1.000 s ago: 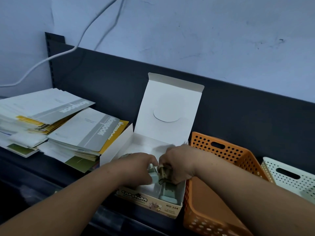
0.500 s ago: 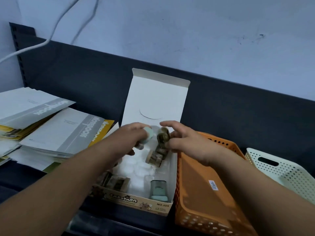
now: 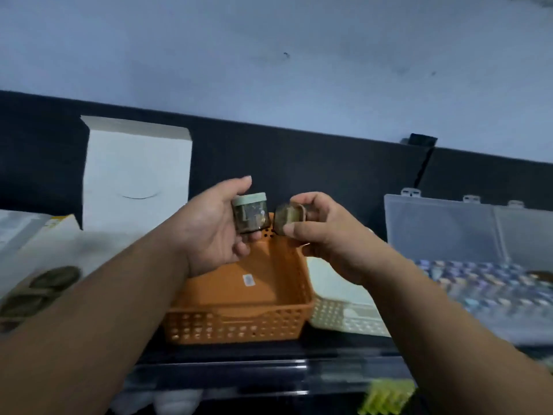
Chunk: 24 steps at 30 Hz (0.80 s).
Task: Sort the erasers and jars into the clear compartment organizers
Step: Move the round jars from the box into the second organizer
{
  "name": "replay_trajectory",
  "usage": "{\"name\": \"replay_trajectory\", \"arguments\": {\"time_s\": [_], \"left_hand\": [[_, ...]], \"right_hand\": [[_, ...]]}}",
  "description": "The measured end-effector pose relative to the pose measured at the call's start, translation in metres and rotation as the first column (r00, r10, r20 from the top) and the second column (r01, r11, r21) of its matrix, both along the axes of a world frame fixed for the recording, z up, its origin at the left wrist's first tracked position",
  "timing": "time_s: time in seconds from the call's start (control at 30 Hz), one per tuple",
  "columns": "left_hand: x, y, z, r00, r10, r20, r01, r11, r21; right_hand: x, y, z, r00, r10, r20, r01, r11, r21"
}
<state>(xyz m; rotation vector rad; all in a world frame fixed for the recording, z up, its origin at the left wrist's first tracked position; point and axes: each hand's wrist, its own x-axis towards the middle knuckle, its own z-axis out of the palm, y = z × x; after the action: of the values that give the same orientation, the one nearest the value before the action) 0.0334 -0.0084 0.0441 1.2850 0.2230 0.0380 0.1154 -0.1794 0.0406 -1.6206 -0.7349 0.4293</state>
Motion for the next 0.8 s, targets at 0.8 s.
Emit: {"name": "replay_trajectory", "arguments": {"time_s": [0.8], "left_hand": [[0.145,-0.527,-0.028,0.911,-0.410,0.048,0.410,0.912,0.001]], "right_hand": [[0.022,-0.521,-0.059,0.711,-0.687,-0.150,0.701,0.709,0.079]]}}
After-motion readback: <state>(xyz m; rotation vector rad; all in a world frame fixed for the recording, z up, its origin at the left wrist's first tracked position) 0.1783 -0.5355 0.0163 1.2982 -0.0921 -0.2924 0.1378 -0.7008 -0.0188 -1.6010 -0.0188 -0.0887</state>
